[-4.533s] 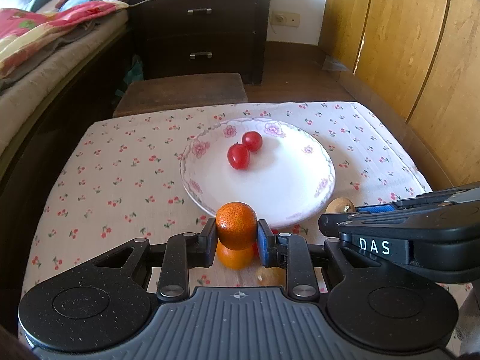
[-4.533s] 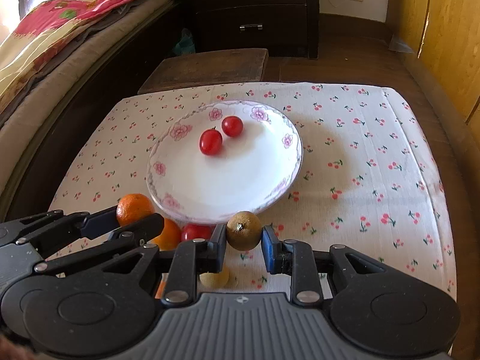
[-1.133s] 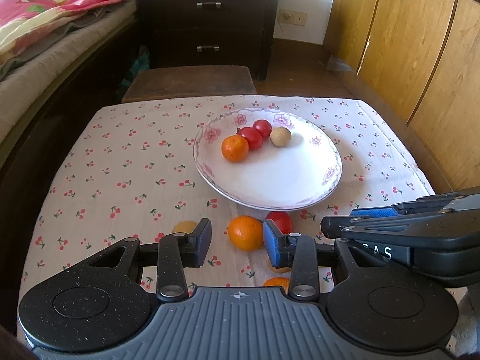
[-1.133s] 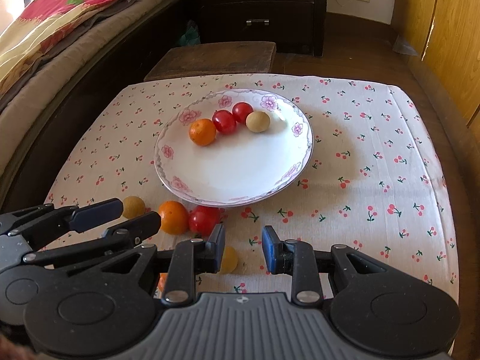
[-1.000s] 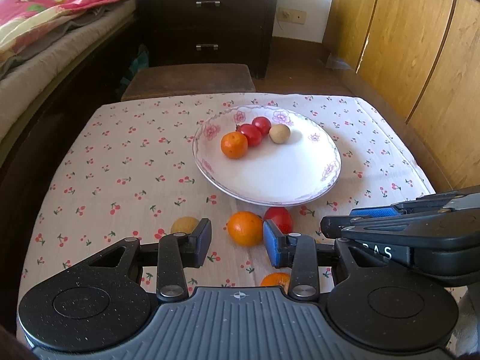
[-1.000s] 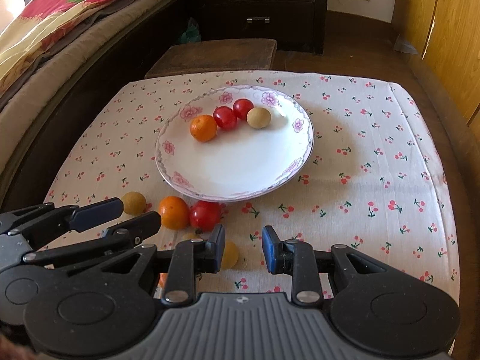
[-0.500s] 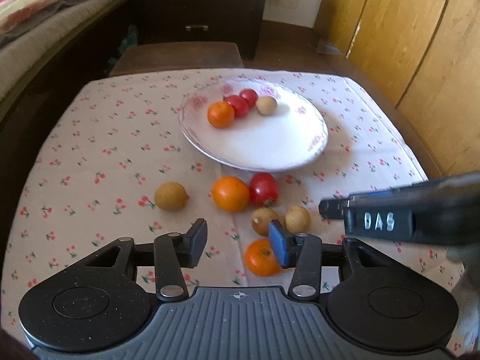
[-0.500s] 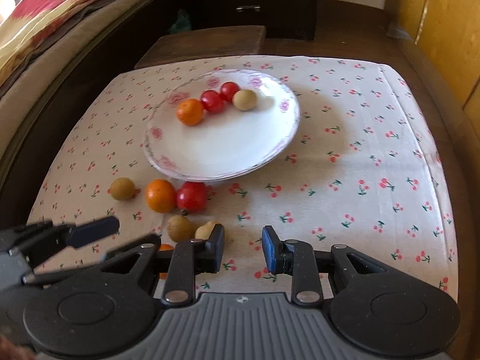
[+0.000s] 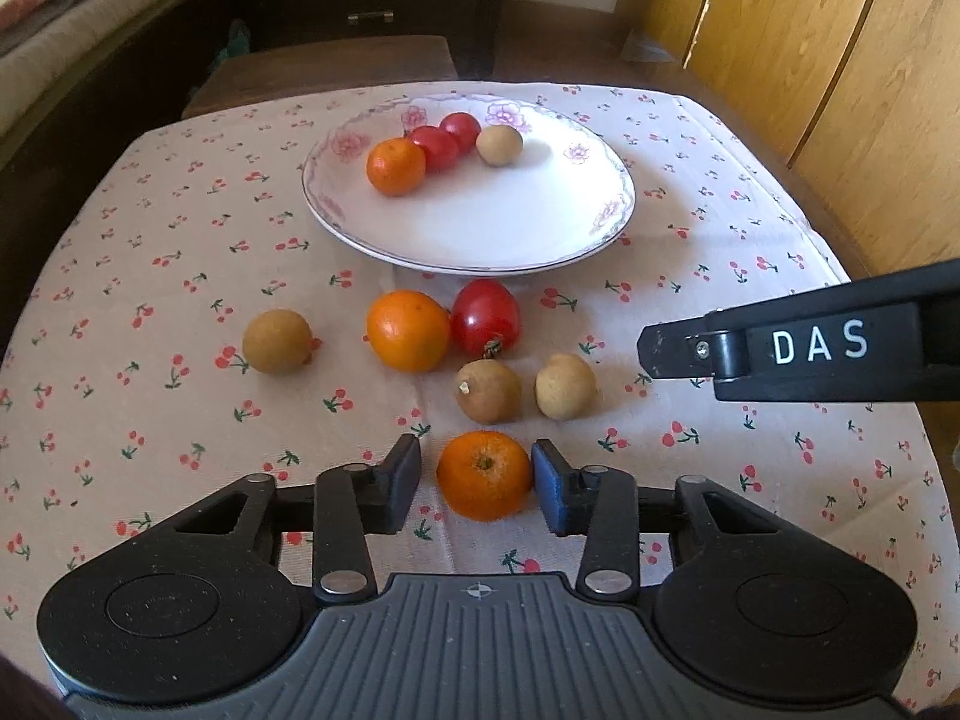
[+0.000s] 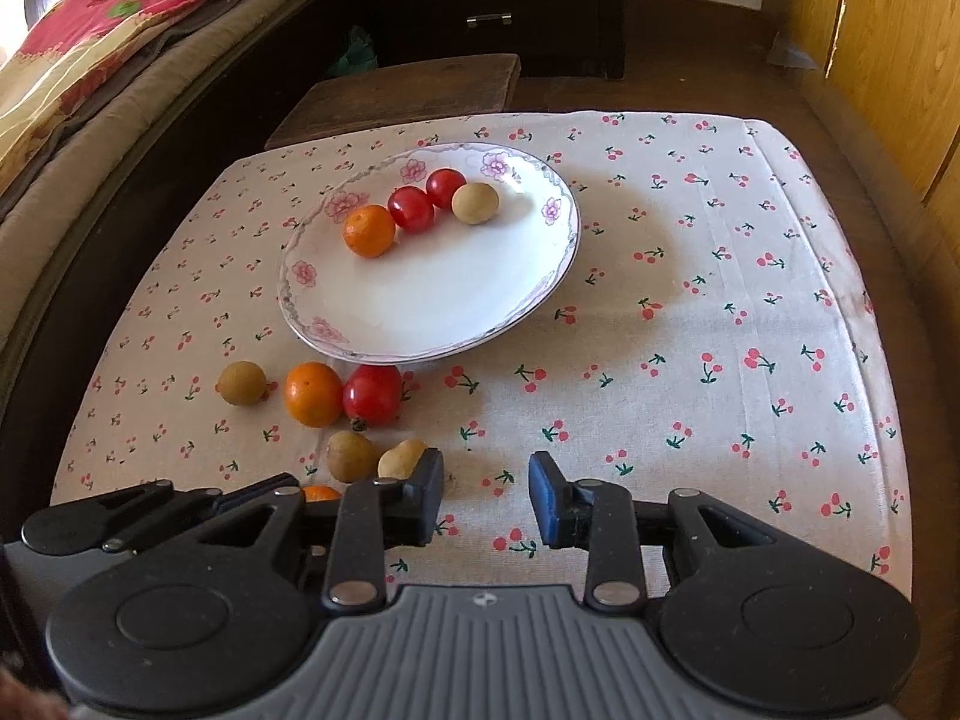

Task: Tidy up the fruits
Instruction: 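Grasp an orange with the left tool while the right tool grasps a tan round fruit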

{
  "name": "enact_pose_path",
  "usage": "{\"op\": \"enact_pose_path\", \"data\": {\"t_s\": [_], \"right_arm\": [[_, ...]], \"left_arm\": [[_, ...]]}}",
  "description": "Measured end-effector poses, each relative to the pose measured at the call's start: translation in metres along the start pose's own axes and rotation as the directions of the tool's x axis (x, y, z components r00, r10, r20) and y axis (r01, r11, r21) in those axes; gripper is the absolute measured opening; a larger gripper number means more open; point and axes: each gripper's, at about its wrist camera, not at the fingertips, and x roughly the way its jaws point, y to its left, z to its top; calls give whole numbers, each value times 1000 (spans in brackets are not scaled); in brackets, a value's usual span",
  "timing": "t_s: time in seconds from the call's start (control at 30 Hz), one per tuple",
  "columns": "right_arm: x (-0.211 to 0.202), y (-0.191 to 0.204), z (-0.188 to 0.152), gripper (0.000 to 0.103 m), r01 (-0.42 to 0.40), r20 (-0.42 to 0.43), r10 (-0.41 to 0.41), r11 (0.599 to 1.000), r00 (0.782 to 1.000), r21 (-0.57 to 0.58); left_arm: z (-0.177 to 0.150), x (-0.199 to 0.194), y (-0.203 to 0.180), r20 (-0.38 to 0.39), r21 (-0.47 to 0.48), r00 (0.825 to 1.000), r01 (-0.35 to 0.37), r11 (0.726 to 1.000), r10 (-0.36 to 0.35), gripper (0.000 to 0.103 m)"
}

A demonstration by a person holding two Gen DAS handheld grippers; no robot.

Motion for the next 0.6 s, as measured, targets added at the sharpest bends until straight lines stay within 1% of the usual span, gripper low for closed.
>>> {"op": "enact_pose_path", "data": {"t_s": [0.03,0.43,0.6], "right_arm": [[1,0,0,33,-1,-1,1,1000,1000,0],[13,15,1,33,-52,-36,52,999,998,-14],[26,21,1,33,-55,-61,53,998,997,-25]], "left_arm": [[0,0,0,0,0,1000,4,1000,-4,42],[-2,-12,14,19,-16,1000,4,1000,-4,41],[-3,-13,18,15,-21,1000,10,1000,-9,41]]}}
